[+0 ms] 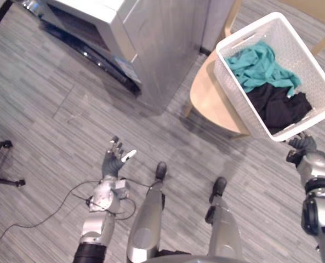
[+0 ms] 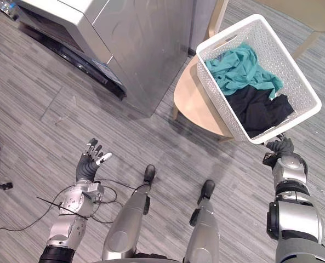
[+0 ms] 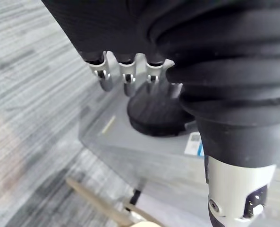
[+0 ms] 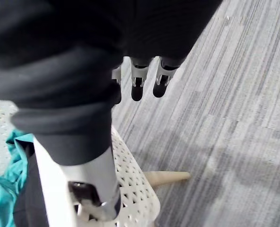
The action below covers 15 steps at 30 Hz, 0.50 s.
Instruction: Pick up the laundry basket with both hands and put the clothes into the washing machine.
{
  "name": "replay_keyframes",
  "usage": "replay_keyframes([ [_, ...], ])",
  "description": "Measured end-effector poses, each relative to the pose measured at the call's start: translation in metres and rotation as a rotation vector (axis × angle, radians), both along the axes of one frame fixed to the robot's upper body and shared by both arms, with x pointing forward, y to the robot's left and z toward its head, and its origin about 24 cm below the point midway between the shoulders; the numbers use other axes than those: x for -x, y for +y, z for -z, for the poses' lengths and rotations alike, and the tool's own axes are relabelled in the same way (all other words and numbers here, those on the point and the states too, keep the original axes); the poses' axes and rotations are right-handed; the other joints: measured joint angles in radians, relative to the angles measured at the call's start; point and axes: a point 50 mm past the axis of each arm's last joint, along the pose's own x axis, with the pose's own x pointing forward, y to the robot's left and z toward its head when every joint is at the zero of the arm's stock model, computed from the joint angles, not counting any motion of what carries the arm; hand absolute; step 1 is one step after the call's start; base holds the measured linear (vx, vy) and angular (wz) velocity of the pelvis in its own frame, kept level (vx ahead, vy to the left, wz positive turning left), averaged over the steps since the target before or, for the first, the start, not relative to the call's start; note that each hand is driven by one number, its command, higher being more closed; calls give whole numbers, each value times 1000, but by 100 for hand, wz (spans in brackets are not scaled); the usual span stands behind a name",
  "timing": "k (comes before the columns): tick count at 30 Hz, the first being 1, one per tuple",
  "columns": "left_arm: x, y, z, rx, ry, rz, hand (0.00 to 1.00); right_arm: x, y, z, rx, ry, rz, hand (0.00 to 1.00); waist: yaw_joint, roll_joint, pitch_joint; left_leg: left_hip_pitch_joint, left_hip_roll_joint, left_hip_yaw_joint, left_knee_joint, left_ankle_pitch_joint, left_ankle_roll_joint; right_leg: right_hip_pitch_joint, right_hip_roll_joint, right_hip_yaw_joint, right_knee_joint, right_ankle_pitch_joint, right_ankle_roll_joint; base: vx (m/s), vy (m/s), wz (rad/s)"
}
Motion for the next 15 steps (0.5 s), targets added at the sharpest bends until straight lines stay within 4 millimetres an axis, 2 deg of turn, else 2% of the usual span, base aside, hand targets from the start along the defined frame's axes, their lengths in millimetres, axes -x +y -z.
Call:
replay_keyframes([
  [4,-1,-2,-3,-1,-12,33,0,-3,4,-1,3,44,-101,0,0,-16,9,-5,12,-2,0,3,-3,-4,12,-2,0,0,0,35,-56,0],
  [10,-1,1,-11,7,-36,40,0,3,-14,-15,102,145,-141,0,7,-18,9,-11,17,-19,0,5,-6,4,15,-24,0,0,-1,-1,-33,7],
  [15,-1,1,-10,10,-21,43,0,12,-18,-6,18,152,-133,0,28,-36,4,-12,34,-20,-13,10,-13,13,32,-42,-20,1,-4,-21,-43,3],
])
